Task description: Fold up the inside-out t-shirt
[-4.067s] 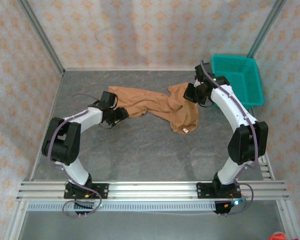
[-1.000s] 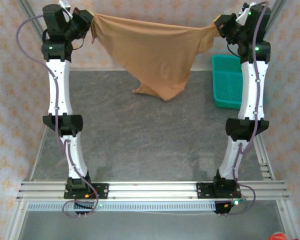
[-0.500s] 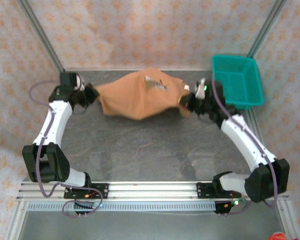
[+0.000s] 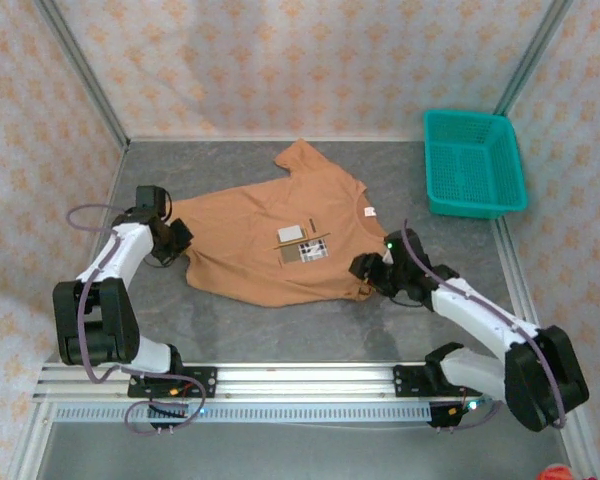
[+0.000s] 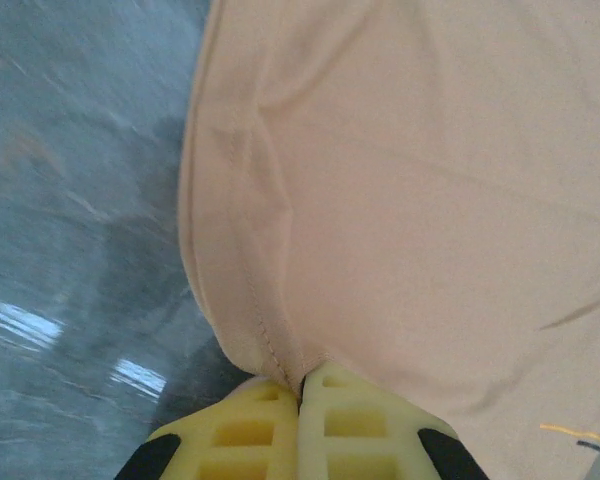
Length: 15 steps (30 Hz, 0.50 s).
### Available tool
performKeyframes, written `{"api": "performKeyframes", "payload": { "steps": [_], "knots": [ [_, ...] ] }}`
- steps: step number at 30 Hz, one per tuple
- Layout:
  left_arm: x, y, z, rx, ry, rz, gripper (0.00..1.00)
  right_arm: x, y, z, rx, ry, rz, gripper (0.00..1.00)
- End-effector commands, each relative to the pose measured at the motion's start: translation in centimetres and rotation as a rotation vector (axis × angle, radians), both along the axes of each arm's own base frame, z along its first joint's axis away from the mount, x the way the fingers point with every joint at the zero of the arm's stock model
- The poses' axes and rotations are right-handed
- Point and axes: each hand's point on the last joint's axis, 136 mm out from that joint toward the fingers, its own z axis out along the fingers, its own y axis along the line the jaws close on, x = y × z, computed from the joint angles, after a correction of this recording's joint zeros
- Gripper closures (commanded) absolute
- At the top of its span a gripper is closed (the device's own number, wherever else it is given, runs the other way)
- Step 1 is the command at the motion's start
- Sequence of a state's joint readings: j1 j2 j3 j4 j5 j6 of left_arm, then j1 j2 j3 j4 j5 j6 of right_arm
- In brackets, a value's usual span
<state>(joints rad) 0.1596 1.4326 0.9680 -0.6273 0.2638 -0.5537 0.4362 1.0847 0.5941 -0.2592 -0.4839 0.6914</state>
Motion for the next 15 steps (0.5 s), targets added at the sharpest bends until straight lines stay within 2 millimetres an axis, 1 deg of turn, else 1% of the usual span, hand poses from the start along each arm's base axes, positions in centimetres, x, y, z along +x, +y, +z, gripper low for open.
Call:
{"api": "performKeyframes", "payload": {
  "steps": [1,2,3,4,6,7,9,11,13,15],
  "knots": [
    [0.0,3.3,5.7,0.238,-0.067,0.018,1.00,2.0,-2.0,4.8,-0.133,-0.133,-0.051,0.36],
    [-0.2,3.5,6.9,0.279,-0.087,0.018,1.00,2.6,-2.3,5.7,-0.158,-0.148,-0.063,0.34],
    [-0.2,3.4,7.9,0.301,-0.107,0.018,0.97,3.4,-2.5,6.3,-0.184,-0.161,-0.073,0.33],
    [-0.2,3.2,8.5,0.314,-0.125,0.011,0.91,4.2,-2.4,6.6,-0.199,-0.171,-0.076,0.33],
    [-0.2,2.4,9.4,0.346,-0.145,-0.012,0.91,6.3,-2.0,6.5,-0.224,-0.159,-0.084,0.33],
    [-0.2,2.0,9.6,0.359,-0.147,-0.024,0.90,7.3,-1.6,6.0,-0.226,-0.144,-0.080,0.33],
    [-0.1,1.2,9.5,0.390,-0.136,-0.054,0.81,9.9,-0.2,5.1,-0.205,-0.115,-0.067,0.34],
    [-0.2,0.8,9.1,0.424,-0.106,-0.076,0.72,12.1,1.1,4.0,-0.199,-0.092,-0.051,0.35],
    [-0.4,0.9,8.8,0.459,-0.068,-0.087,0.64,14.2,2.5,2.1,-0.201,-0.046,-0.029,0.38],
    [-0.4,1.1,8.9,0.492,-0.045,-0.094,0.60,16.2,4.2,0.2,-0.178,-0.001,-0.001,0.41]
  ]
}}
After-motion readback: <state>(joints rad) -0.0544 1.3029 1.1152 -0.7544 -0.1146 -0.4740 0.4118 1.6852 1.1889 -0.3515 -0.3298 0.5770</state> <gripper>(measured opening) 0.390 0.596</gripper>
